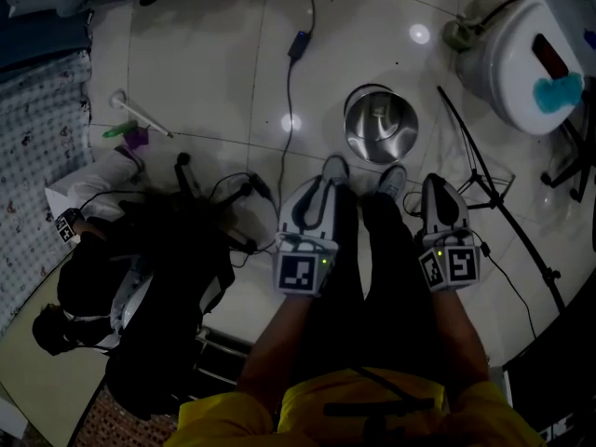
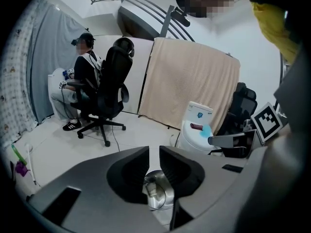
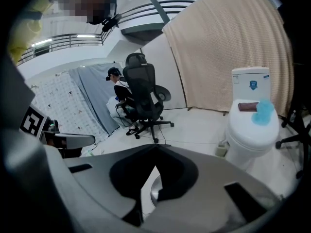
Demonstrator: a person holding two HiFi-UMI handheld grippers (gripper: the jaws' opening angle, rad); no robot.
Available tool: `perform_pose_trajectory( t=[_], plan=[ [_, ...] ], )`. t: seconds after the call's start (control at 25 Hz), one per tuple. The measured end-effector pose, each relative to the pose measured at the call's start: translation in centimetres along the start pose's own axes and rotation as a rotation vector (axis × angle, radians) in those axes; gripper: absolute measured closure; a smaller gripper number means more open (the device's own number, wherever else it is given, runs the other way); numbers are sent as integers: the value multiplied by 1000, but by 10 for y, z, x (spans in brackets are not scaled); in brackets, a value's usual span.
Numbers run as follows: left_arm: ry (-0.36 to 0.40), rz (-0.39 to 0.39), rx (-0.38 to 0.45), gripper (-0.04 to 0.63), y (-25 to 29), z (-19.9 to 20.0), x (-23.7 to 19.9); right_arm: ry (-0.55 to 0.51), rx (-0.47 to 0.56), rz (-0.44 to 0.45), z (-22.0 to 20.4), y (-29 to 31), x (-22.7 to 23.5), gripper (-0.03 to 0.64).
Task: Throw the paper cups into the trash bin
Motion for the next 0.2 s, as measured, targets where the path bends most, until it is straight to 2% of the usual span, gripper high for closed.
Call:
perform_pose_trajectory(
  t=[0.2],
  plan=[
    [-11,13,-6,529,-3,-9,7,-3,6,14,-2,0,0,614]
  ],
)
Point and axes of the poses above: the fingertips, and each gripper's own axes: y forward along the fingers, x to its right, z out of its top, the point moved 9 cm from there along -y, backward along the fingers, and after that the axes turned 9 degrees about z, right-handed, at the moved point
